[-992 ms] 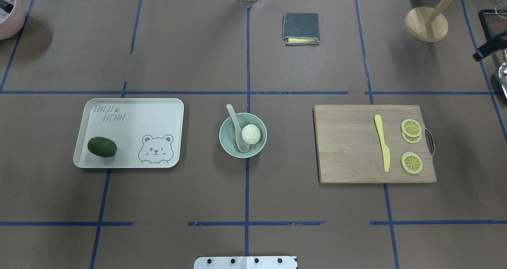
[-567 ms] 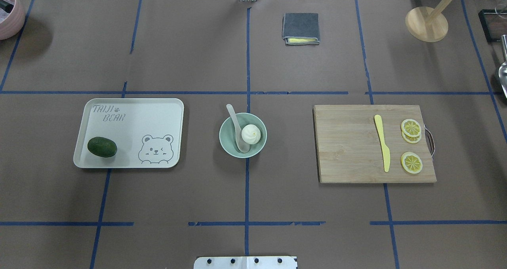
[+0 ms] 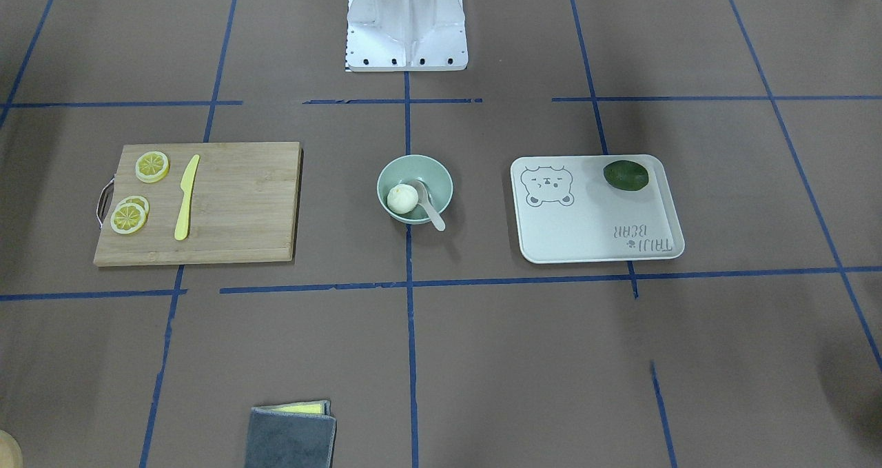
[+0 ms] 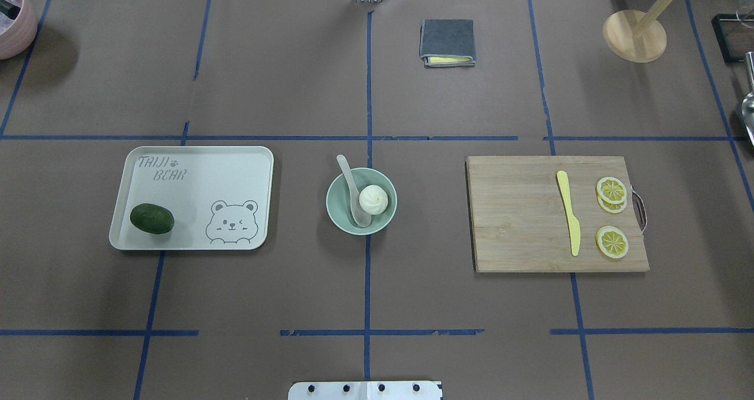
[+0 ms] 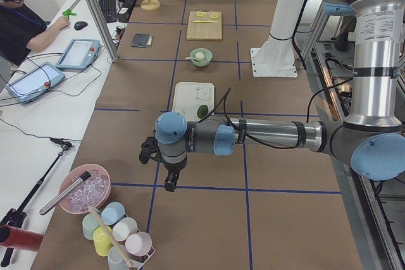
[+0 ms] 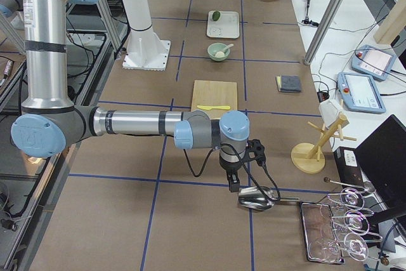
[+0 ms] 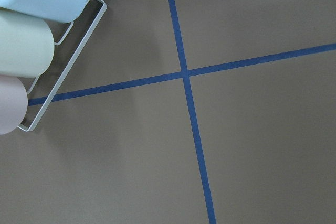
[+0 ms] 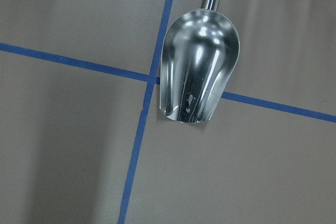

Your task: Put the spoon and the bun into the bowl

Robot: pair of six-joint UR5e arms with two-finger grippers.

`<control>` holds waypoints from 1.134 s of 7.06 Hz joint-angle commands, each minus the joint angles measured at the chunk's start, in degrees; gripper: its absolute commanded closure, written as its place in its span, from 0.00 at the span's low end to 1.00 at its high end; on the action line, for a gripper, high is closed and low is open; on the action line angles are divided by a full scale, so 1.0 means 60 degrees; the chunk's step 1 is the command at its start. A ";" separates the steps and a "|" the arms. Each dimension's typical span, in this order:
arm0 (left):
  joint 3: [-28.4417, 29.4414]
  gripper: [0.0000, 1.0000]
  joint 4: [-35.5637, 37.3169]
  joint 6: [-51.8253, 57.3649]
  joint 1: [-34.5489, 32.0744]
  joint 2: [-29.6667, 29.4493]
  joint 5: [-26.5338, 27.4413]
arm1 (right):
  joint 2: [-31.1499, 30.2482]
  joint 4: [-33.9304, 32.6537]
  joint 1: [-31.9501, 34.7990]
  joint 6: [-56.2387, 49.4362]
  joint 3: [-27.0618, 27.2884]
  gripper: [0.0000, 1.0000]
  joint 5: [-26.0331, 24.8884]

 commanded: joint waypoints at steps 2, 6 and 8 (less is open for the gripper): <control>0.0014 0.00 0.0014 0.0005 0.0002 0.0008 0.0000 | -0.0157 -0.0079 0.0003 0.0035 0.0203 0.00 0.0195; 0.0014 0.00 0.0028 0.0005 0.0002 0.0008 0.0000 | -0.0246 -0.0122 0.0003 0.0049 0.0351 0.00 0.0285; 0.0028 0.00 -0.0060 0.0005 0.0002 0.0008 0.0000 | -0.0246 -0.0122 -0.0012 0.0064 0.0351 0.00 0.0285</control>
